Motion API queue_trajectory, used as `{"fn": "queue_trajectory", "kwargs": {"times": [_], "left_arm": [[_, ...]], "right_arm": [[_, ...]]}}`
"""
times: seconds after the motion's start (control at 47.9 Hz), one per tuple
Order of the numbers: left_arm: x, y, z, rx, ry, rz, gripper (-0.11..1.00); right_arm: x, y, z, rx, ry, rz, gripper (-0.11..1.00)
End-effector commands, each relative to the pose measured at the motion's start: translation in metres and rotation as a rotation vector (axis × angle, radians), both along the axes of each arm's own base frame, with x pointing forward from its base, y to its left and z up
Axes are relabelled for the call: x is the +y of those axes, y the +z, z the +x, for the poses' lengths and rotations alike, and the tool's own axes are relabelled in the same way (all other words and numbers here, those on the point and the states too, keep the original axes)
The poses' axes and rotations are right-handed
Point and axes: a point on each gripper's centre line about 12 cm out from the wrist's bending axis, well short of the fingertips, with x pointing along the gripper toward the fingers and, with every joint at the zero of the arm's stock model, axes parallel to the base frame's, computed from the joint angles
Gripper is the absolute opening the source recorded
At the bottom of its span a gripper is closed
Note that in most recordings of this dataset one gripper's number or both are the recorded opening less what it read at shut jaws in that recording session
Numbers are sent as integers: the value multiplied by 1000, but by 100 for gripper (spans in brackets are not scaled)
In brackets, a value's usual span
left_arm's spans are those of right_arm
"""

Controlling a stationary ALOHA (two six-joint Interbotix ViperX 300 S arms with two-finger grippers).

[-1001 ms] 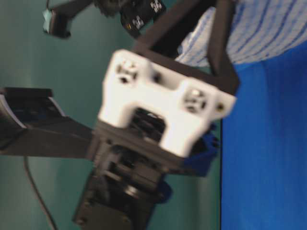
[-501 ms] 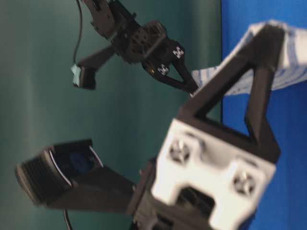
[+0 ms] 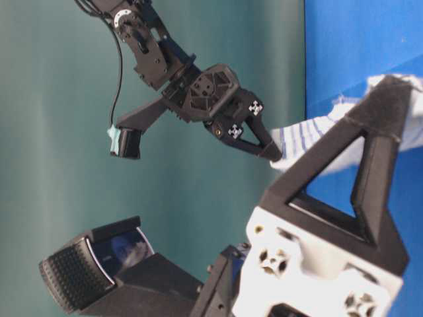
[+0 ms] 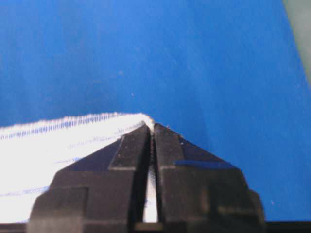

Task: Fold the blue towel.
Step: 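Lay the strip down lengthwise and open both grippers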

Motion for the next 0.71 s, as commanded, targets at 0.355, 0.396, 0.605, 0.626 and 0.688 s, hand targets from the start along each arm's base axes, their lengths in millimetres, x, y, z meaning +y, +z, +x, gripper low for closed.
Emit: {"fn": "queue_trajectory", "kwargs": {"times": [0.355, 0.396, 0.605, 0.626, 0.688], "left_arm": [[1, 33, -22, 48, -26, -4, 75], [2, 38, -29, 60, -31, -2, 76], [18, 55, -56, 91, -27, 15, 75], [21, 56, -59, 92, -23, 18, 75], [33, 60, -65, 93, -3, 29, 75]], "right_arm": [[2, 18, 7, -45, 12, -24, 91], [3, 21, 5, -49, 13, -26, 89], [9, 37, -12, -76, 9, -37, 88], [11, 38, -14, -79, 11, -38, 88], [15, 44, -23, -91, 6, -37, 88]]}}
